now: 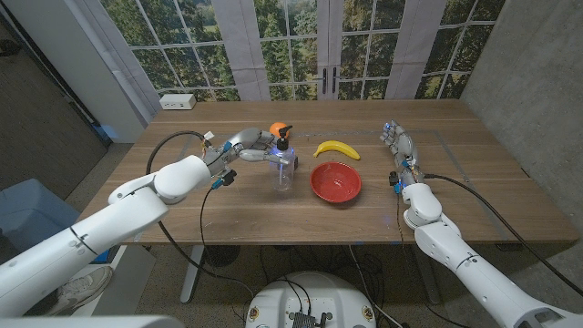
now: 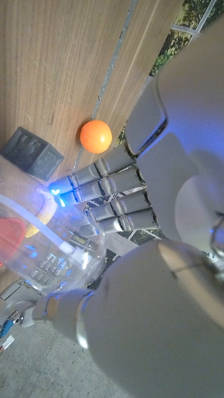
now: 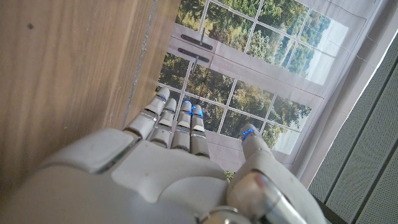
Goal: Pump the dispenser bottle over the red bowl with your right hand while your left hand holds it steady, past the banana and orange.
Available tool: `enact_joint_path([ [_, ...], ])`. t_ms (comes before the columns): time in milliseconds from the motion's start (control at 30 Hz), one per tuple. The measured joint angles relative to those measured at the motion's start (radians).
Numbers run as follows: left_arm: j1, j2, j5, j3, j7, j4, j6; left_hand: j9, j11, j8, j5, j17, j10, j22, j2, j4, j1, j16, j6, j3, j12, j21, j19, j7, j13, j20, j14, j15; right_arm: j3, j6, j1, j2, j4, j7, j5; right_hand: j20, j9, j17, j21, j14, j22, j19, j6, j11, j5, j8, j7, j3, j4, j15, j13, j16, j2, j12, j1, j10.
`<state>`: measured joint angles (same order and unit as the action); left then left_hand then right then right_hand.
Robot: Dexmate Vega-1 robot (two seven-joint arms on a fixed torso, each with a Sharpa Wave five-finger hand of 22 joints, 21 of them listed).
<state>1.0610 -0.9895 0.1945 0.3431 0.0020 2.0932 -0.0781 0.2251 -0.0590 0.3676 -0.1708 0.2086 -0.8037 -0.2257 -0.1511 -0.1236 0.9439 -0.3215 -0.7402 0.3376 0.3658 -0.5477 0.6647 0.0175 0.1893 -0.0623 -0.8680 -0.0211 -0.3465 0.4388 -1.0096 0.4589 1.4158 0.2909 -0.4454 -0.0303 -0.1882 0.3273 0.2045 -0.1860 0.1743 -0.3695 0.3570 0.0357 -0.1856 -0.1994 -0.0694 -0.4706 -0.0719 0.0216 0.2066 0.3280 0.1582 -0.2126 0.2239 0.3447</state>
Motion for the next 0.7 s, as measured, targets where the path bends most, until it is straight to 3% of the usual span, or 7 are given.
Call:
enact_joint_path([
  [700, -0.083, -0.005, -0.019, 0.051, -0.066, -0.006, -0.025, 0.005, 0.0, 0.003, 0.001, 0.0, 0.0, 0.0, 0.0, -0.001, 0.0, 0.004, 0.0, 0.001, -0.003, -0.008, -0.002, 0.0, 0.001, 0.002, 0.0, 0.0, 0.009, 0.026, -0.02, -0.002, 0.007, 0.007, 0.013, 0.0, 0.0, 0.0, 0.0, 0.0, 0.0, 0.0, 0.0, 0.0, 0.0, 0.0, 0.0, 0.0, 0.0, 0.0, 0.006, 0.0, 0.0, 0.0, 0.0, 0.0],
])
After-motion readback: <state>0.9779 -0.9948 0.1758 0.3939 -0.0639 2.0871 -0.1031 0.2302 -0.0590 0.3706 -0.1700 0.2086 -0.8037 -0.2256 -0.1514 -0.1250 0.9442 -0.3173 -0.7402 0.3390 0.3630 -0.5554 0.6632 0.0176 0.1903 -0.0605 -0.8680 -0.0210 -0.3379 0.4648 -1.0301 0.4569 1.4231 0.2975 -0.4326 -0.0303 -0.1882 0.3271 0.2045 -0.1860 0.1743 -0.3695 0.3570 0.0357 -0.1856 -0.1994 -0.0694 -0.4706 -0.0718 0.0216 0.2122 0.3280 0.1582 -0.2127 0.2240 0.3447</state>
